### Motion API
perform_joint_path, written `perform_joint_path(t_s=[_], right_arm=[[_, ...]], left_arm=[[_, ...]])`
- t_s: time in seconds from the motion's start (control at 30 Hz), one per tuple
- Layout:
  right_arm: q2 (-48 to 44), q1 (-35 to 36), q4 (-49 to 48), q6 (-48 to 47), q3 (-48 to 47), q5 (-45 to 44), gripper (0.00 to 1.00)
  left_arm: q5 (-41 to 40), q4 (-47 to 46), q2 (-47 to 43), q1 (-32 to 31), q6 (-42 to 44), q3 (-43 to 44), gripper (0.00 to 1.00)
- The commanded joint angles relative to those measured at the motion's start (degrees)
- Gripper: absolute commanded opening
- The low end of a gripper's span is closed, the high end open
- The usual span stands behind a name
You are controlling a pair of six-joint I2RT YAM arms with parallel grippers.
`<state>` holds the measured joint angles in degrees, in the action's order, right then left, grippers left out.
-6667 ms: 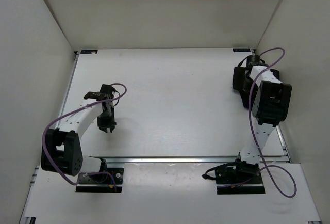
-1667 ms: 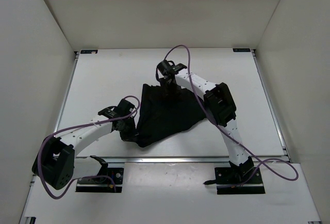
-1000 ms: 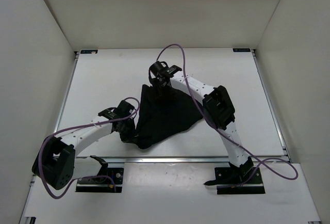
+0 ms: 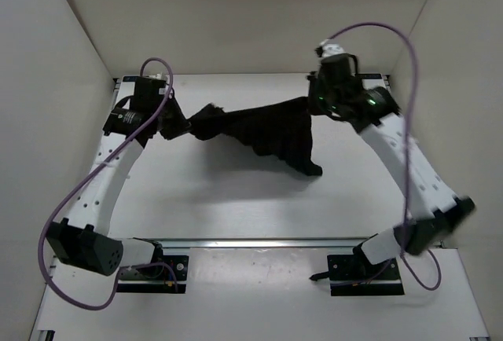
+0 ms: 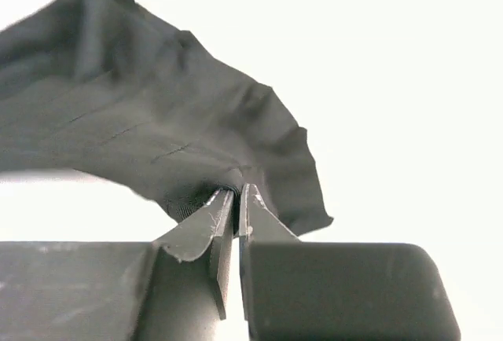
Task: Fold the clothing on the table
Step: Flatten the skirt out
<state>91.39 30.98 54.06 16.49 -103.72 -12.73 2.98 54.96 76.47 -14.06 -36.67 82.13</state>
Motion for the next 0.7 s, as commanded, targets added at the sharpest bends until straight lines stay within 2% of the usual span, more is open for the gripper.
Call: perform_joint_path(t_s=[0.0,0.07,0.13,0.17,0.27,0.33,0.5,0.57,0.6,0.67], right_arm=[[-13.13,-1.97,-2.82,0.12,7.55,4.9,0.0],[-19.13,-4.6,-4.05,0.9,10.46,7.88,0.04],[-23.71,-9.42,-5.19,1.7,12.32,15.85,0.08],[-25.89,-12.76,-5.54,1.88,13.27,19.64,0.02],[-28.2,-18.66,-6.07,1.97,13.98,26.59,0.0],[-25.58,-20.07,-7.39,1.27,15.03,30.2,0.0],[-15.84,-16.75,-13.44,1.61,14.52,31.98,0.02],[-10.56,-16.65,-15.21,1.44,11.1,32.07,0.0],[-7.58,-16.31,-16.0,1.18,6.65,31.72,0.0],[-2.81,-15.51,-16.01,0.39,-2.5,30.49,0.0]], left_arm=[[0.53,2.88,-3.94,-0.08,-1.83,1.63,0.0],[1.41,1.91,-6.23,-0.08,-3.67,1.8,0.0],[1.76,1.64,-8.86,0.26,-4.73,2.24,0.0],[1.94,1.12,-9.31,0.88,-5.08,2.42,0.0],[1.67,0.68,-10.37,1.06,-5.26,5.31,0.0],[2.46,-0.46,-8.28,0.36,-5.87,6.11,0.0],[7.03,-4.5,0.51,1.49,-6.05,11.29,0.0],[8.08,-4.77,7.08,2.46,-5.79,19.17,0.0],[8.09,-4.69,9.12,2.72,-5.79,21.73,0.0],[8.79,-4.08,15.52,3.69,-5.7,32.6,0.0]])
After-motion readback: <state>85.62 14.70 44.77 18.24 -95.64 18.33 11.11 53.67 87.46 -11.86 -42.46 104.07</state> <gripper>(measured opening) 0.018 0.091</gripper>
